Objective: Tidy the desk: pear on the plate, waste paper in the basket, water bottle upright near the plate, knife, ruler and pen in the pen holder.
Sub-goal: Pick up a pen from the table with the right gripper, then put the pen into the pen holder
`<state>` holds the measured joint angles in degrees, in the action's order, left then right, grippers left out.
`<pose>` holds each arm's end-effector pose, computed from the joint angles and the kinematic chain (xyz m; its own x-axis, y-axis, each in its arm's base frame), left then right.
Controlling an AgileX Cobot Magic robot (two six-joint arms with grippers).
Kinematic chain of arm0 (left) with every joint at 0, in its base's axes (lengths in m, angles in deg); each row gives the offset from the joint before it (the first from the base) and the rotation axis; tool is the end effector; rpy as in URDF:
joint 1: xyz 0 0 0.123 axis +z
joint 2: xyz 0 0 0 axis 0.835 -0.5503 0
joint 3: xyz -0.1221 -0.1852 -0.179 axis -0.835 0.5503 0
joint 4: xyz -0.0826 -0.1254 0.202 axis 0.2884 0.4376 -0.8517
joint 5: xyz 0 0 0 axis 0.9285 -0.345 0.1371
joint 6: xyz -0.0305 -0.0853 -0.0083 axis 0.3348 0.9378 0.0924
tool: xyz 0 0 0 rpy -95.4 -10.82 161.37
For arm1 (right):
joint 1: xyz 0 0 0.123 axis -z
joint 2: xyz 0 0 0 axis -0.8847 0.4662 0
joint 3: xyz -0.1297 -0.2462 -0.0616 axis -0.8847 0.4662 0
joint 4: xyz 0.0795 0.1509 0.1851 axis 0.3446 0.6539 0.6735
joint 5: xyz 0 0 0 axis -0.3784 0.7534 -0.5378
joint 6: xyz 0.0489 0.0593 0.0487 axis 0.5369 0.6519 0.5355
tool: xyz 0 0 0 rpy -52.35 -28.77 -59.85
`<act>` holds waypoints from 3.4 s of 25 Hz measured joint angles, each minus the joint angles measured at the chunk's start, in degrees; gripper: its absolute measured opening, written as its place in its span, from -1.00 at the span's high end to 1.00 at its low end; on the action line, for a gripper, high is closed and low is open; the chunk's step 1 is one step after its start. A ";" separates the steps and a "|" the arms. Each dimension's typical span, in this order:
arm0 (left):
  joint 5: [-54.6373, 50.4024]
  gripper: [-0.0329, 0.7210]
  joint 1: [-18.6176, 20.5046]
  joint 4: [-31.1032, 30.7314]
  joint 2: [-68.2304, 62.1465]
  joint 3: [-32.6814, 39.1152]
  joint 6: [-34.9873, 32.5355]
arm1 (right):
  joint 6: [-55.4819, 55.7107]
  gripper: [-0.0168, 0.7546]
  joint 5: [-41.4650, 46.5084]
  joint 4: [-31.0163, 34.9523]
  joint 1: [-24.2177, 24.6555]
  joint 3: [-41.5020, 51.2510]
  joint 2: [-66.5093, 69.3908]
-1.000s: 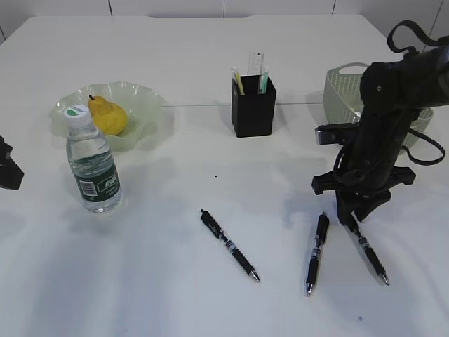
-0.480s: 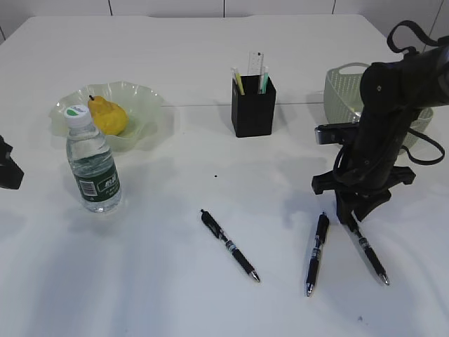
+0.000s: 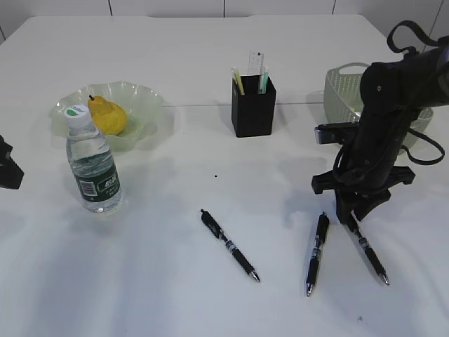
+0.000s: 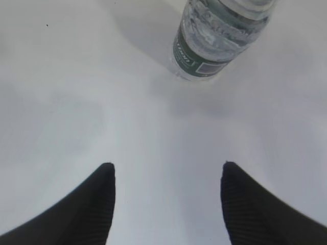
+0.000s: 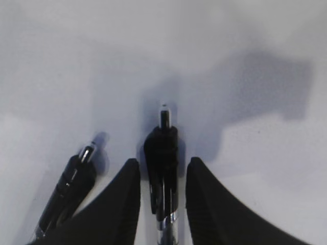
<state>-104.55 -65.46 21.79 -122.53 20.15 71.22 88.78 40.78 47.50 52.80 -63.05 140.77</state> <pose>0.2504 -0.0458 0.2574 -0.8758 0.0468 -0.4804 0.1118 0.9879 -0.1076 0.3886 0.0654 0.1284 -0.9956 -0.0932 -0.0035 -0.0932 0.9956 0.0119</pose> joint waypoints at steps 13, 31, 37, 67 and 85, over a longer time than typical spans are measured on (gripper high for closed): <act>0.00 -0.30 0.00 0.00 0.00 0.00 0.00 | 0.00 0.26 -0.12 0.00 0.00 0.00 0.00; 0.04 -0.30 0.00 0.00 0.00 0.00 0.00 | 0.00 0.17 -0.12 0.00 0.00 0.00 0.84; 0.04 -0.30 0.00 0.00 0.00 0.00 0.00 | -0.04 0.18 -0.12 0.02 0.00 0.00 1.07; 0.04 -0.30 0.00 0.00 0.00 0.00 0.00 | -0.17 0.70 0.21 0.25 0.00 -2.51 -3.58; 0.04 -0.30 0.00 0.00 0.00 0.00 0.00 | -11.67 0.70 -15.58 13.36 0.00 -22.35 -4.83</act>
<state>-104.51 -65.46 21.79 -122.53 20.15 71.22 77.10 25.20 60.85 52.80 -85.40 135.95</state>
